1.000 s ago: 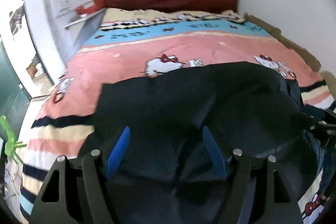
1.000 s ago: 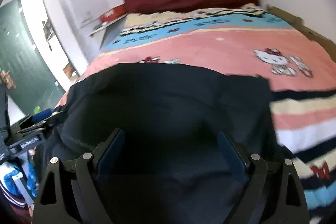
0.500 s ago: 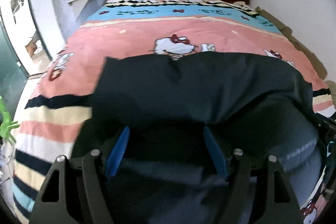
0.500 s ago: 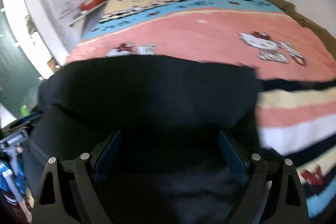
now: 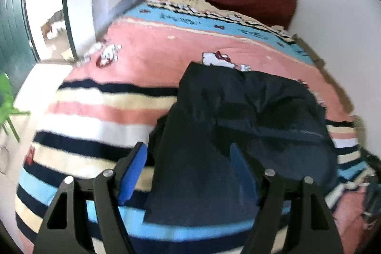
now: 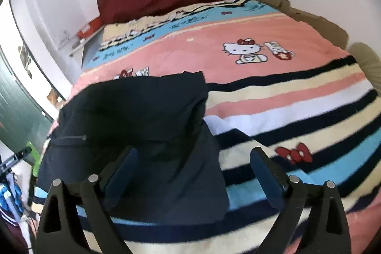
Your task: Fold large clothes
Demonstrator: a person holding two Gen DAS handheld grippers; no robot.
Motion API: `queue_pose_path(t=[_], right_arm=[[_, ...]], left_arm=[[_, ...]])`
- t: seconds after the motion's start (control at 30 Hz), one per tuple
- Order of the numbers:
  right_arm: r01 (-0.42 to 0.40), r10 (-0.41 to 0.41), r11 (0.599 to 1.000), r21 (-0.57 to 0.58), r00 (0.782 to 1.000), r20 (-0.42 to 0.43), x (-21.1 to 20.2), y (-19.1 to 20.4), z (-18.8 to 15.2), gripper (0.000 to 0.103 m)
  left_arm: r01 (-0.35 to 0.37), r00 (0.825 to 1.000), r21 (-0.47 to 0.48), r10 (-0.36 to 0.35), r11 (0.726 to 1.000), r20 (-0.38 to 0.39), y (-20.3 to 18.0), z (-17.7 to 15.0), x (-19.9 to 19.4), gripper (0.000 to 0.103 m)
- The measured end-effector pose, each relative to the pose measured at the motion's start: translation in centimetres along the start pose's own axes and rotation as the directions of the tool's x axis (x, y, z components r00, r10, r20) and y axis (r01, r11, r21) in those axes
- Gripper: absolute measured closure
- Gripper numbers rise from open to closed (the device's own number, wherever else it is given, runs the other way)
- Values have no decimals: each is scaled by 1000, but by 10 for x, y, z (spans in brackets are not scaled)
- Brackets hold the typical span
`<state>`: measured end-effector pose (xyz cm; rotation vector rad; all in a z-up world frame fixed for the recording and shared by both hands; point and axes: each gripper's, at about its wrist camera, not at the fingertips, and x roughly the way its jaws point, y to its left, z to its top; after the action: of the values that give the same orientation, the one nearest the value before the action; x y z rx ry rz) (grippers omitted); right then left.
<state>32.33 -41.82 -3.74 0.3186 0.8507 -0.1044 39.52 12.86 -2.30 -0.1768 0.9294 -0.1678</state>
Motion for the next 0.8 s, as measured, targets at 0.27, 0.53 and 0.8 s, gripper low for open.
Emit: queue_pose_path(t=[0.27, 0.53, 0.8], right_arm=[[-23, 23, 1000, 10, 999, -45, -5, -13, -18, 1], [-86, 97, 992, 91, 988, -118, 66, -31, -25, 1], [-222, 245, 967, 124, 943, -223, 138, -43, -18, 1]], left_arm=[[122, 992, -167, -126, 978, -16, 64, -14, -4, 31], [298, 938, -295, -337, 908, -87, 75, -8, 71, 31], [398, 850, -376, -491, 837, -193, 63, -4, 150, 28]])
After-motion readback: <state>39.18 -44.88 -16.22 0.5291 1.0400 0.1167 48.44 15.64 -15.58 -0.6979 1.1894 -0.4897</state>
